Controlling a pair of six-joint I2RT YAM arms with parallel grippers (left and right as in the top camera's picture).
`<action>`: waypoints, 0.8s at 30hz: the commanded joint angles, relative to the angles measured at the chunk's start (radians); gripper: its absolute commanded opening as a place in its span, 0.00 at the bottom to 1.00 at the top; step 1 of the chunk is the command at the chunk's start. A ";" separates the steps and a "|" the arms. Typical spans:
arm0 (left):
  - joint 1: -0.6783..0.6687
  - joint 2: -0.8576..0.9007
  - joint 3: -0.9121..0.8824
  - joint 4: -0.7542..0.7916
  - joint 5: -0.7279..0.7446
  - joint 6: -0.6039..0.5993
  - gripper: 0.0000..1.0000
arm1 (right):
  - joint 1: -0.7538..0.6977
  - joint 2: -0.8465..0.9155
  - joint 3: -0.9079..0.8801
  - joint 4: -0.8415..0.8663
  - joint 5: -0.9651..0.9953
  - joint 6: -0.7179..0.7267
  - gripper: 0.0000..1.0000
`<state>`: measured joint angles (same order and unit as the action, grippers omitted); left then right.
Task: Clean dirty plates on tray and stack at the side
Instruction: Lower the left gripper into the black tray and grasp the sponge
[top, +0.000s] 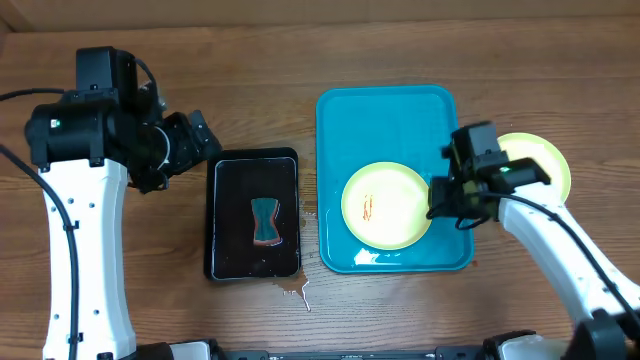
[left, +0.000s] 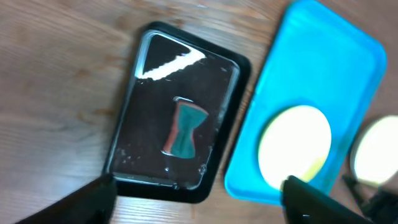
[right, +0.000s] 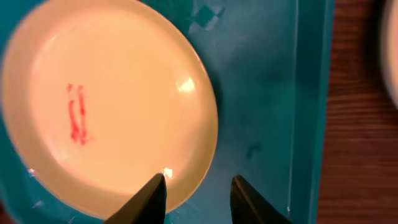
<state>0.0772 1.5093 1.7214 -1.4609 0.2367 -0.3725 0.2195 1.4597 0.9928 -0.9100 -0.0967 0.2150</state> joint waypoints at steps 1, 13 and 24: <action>-0.090 0.007 0.000 -0.005 0.052 0.120 0.80 | 0.005 -0.106 0.118 -0.039 -0.030 -0.006 0.36; -0.371 0.009 -0.536 0.355 -0.236 -0.099 0.81 | 0.005 -0.167 0.129 -0.068 -0.134 -0.005 0.34; -0.373 0.082 -0.895 0.710 -0.168 -0.145 0.46 | 0.005 -0.167 0.129 -0.080 -0.134 -0.002 0.29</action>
<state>-0.2947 1.5471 0.8669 -0.7803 0.0704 -0.4774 0.2195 1.2953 1.1107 -0.9928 -0.2222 0.2131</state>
